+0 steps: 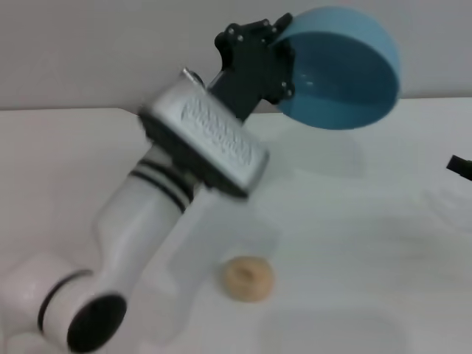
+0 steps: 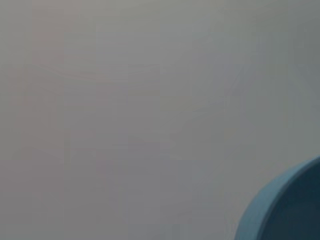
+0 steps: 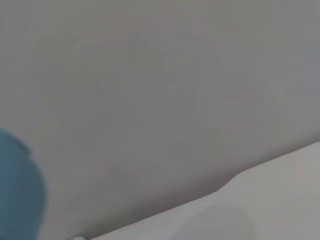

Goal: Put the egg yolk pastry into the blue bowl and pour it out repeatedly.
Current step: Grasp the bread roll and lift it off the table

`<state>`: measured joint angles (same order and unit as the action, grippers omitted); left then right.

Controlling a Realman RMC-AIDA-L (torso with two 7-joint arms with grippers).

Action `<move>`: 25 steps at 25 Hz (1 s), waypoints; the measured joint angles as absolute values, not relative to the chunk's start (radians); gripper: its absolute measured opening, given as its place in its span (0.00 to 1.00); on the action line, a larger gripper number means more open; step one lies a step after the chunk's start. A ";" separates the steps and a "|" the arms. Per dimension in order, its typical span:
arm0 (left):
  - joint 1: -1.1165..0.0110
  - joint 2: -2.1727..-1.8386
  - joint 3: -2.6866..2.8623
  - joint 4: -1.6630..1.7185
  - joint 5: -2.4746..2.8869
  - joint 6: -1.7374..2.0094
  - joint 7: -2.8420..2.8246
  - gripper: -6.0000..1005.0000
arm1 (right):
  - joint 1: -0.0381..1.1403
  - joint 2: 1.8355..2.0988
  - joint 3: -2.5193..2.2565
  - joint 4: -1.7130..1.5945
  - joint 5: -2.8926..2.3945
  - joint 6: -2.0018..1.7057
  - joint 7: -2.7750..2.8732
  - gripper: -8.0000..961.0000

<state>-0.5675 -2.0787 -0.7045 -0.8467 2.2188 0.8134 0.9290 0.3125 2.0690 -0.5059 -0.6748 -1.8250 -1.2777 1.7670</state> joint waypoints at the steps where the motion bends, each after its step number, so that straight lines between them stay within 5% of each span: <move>1: -0.569 -2.078 -0.737 -0.867 2.193 0.747 0.931 0.01 | 0.316 2.068 -0.517 -0.675 -1.826 -1.280 1.767 0.49; 14: -0.713 -2.069 -1.341 -0.843 2.006 -0.199 0.907 0.01 | 0.434 2.066 -0.931 -0.679 -1.880 -1.237 1.747 0.49; 21: -0.956 -2.055 -1.591 -0.511 2.206 -0.638 0.707 0.01 | 0.520 2.068 -1.154 -0.688 -1.881 -1.233 1.784 0.49; 25: -0.949 -2.055 -1.612 -0.540 2.272 -0.730 0.641 0.01 | 0.567 2.071 -1.287 -0.699 -1.881 -1.208 1.843 0.49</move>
